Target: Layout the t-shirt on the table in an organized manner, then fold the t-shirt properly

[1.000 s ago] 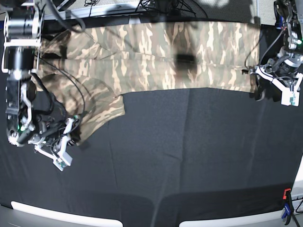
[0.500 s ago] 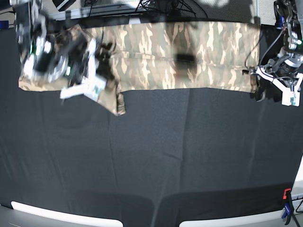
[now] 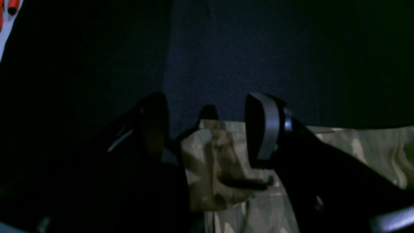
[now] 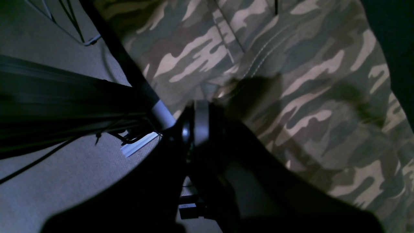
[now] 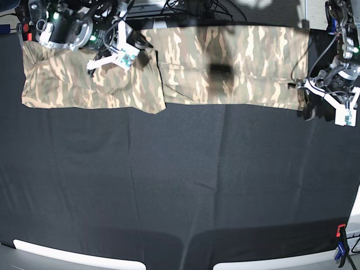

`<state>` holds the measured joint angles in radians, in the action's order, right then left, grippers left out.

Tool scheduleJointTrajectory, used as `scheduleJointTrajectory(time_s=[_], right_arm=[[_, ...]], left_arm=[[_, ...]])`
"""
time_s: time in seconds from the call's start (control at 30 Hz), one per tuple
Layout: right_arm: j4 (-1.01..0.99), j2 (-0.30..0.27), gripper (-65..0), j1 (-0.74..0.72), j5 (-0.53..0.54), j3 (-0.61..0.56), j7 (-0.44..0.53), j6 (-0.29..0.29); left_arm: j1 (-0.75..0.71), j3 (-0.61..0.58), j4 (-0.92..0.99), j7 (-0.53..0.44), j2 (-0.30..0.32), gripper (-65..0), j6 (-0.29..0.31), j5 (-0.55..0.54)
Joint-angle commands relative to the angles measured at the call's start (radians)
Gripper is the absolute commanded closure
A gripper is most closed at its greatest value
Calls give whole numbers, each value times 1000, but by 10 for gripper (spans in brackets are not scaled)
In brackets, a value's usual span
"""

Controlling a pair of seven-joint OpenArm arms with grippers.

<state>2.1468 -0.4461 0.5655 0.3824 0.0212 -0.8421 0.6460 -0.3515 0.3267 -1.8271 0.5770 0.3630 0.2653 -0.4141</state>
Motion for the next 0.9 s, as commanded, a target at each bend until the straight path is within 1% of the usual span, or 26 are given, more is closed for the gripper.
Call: scheduleJointTrajectory(time_s=[0.0, 0.2, 0.23, 0.27, 0.33, 0.37, 0.47, 0.6, 0.67, 0.8, 0.83, 0.87], right_arm=[[19, -5, 0, 0, 18, 4, 19, 0], [19, 1, 0, 0, 20, 4, 18, -1], [19, 0, -22, 0, 34, 4, 14, 1], [19, 0, -71, 0, 59, 5, 6, 4], [19, 0, -162, 0, 123, 5, -14, 34], [20, 0, -186, 0, 153, 5, -19, 42], [20, 0, -191, -4, 195, 5, -22, 47], [23, 0, -191, -40, 196, 12, -23, 47], [23, 0, -191, -71, 183, 31, -23, 46], [22, 0, -191, -129, 114, 104, -23, 44], [22, 0, -191, -139, 112, 129, -23, 42], [22, 1, -191, -148, 112, 156, -22, 41]], left_arm=[[7, 6, -19, -24, 14, -357, 0, -6], [7, 6, -19, -24, 14, -357, 0, -6], [7, 6, -19, -24, 14, -357, 0, -6], [7, 6, -19, -24, 14, -357, 0, -6], [7, 6, -19, -24, 14, -357, 0, -6], [7, 6, -19, -24, 14, -357, 0, -6], [7, 6, -19, -24, 14, -357, 0, -6], [3, 6, -19, -23, 14, -357, 0, -6], [-7, 6, -19, -20, 14, -357, 0, -6], [-47, 8, -18, -21, 14, -357, 0, -5], [-56, 8, -18, -21, 14, -357, -5, -5], [-67, 8, -18, -21, 14, -357, -22, -5]])
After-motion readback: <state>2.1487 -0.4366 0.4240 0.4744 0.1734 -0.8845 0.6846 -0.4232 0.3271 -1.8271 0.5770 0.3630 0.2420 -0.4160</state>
